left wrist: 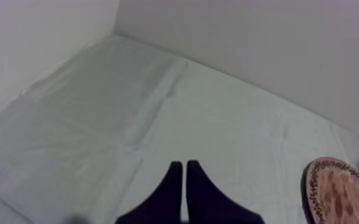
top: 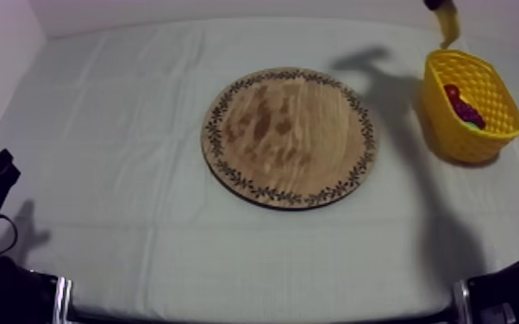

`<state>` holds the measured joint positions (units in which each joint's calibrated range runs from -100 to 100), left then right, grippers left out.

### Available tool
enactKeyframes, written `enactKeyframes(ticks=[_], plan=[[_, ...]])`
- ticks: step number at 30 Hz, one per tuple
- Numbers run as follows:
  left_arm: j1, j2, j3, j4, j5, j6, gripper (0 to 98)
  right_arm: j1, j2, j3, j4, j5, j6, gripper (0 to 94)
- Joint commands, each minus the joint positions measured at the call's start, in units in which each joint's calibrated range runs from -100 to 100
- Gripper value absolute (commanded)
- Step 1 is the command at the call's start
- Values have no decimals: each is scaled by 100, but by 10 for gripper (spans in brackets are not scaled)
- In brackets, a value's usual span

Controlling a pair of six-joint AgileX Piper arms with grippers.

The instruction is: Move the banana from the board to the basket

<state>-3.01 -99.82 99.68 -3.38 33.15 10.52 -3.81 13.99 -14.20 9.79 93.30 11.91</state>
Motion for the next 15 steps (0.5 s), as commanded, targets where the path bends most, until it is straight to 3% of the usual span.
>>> enactKeyframes(ticks=[1,15], plan=[[1,0,-1,4,-1,1,1,279,-76,109,17,-38,41,208],[1,0,-1,4,-1,1,1,1001,-310,752,196,-429,222,212]])
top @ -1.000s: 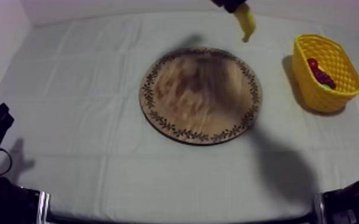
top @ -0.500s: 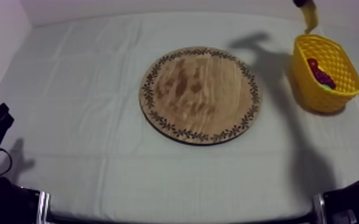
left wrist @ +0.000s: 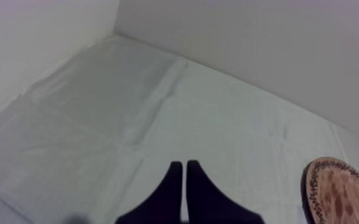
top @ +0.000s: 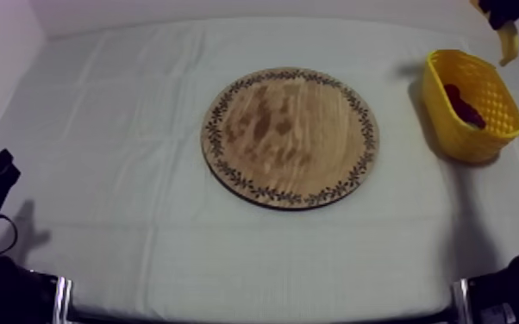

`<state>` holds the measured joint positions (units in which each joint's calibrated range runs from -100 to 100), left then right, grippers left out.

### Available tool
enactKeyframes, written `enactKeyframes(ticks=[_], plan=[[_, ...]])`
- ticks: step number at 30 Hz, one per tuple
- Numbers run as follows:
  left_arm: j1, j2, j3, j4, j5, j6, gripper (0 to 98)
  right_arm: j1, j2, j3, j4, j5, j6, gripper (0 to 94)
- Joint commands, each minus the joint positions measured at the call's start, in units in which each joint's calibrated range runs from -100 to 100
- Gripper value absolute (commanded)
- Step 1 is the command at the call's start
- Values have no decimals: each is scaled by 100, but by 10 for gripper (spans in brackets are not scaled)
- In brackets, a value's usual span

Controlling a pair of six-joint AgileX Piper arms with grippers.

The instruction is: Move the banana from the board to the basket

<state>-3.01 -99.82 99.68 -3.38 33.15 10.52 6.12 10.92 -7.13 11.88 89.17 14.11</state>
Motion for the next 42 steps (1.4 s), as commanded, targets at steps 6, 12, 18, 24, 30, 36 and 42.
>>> enactKeyframes(ticks=[6,12,18,24,30,36,42], plan=[[1,0,-1,4,-1,1,1,31,128,389,7,-178,-32,208],[1,0,-1,4,-1,1,1,3,505,756,18,-481,-165,206],[1,0,-1,4,-1,1,1,-28,846,1230,90,-904,-329,221],[1,0,-1,4,-1,1,1,-26,1149,1412,83,-1207,-440,275],[1,0,-1,4,-1,1,1,-3,1282,1420,51,-1380,-484,523],[1,0,-1,4,-1,1,1,32,1205,1470,15,-1409,-488,799],[1,0,-1,4,-1,1,1,75,662,1658,-141,-1393,-344,760]])
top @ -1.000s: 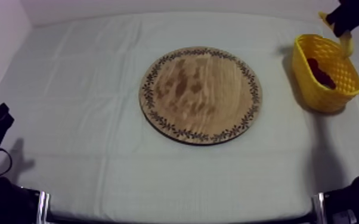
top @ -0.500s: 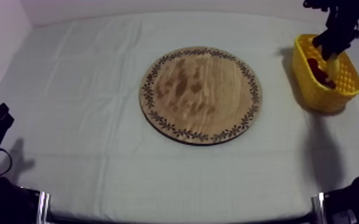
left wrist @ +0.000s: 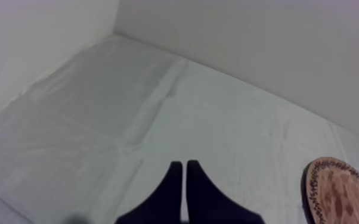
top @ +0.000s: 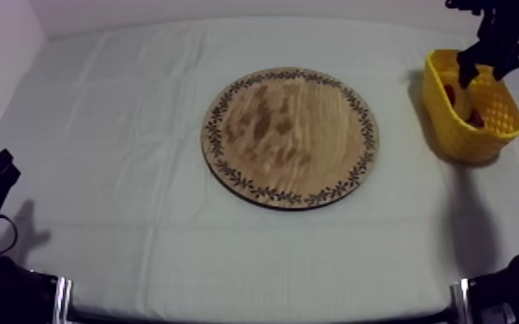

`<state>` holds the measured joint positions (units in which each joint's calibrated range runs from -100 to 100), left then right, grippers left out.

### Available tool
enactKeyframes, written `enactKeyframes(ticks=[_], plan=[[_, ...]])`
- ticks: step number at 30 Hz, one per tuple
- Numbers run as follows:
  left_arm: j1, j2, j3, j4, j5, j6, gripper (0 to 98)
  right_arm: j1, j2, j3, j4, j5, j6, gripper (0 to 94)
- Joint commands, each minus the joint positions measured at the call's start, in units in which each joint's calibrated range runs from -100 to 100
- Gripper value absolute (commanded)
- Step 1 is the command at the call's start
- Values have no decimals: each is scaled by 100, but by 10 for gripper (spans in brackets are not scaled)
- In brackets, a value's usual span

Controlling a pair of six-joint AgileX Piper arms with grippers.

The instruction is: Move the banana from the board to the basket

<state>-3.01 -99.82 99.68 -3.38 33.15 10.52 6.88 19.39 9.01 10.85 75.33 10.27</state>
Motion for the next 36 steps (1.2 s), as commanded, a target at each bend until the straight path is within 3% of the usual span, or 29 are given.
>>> enactKeyframes(ticks=[1,10,18,25,29,36], plan=[[1,0,-1,4,-1,1,1,1,-341,106,-76,-14,74,743],[1,0,-1,4,-1,1,1,37,-2197,940,-418,-284,160,508],[1,0,-1,4,-1,1,1,-122,-4096,2559,-422,-1126,-19,282],[1,0,-1,4,-1,1,1,-371,-5754,4158,-639,-1822,241,145],[1,0,-1,4,-1,1,1,-572,-6659,4915,-903,-2097,364,42],[1,0,-1,4,-1,1,1,-826,-8179,5987,-1611,-2302,651,9]])
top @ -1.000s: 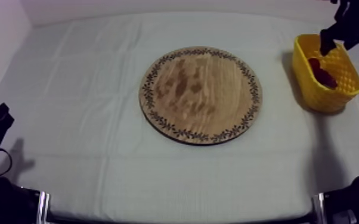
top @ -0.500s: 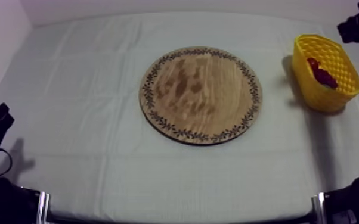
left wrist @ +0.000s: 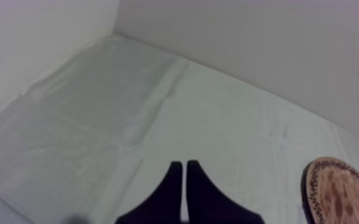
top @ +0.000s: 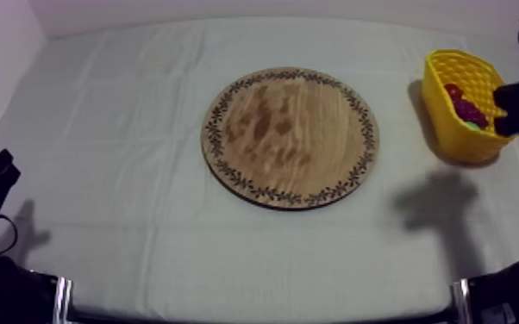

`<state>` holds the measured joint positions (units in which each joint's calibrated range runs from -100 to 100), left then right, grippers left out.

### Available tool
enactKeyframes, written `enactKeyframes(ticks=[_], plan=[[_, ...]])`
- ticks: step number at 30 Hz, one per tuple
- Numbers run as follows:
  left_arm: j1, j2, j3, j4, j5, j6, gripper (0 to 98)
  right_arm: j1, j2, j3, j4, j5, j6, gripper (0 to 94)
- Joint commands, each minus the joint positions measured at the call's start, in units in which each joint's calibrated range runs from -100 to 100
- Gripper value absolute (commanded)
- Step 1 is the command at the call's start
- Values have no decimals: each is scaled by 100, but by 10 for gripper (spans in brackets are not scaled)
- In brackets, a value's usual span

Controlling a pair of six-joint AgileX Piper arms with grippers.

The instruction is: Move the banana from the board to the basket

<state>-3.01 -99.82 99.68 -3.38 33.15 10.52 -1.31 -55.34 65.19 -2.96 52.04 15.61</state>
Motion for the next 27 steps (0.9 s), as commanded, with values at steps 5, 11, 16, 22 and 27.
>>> enactKeyframes(ticks=[5,11,16,22,27], plan=[[1,0,-1,4,-1,1,1,66,-1713,1278,-823,32,706,6],[1,0,-1,4,-1,1,1,52,-2767,2332,-1207,-218,1262,4],[1,0,-1,4,-1,1,1,-72,-3423,2805,-963,-632,189,3],[1,0,-1,4,-1,1,1,-391,-3947,3079,-371,-758,-1042,3],[1,0,-1,4,-1,1,1,-498,-4026,3183,-185,-839,-1094,3]])
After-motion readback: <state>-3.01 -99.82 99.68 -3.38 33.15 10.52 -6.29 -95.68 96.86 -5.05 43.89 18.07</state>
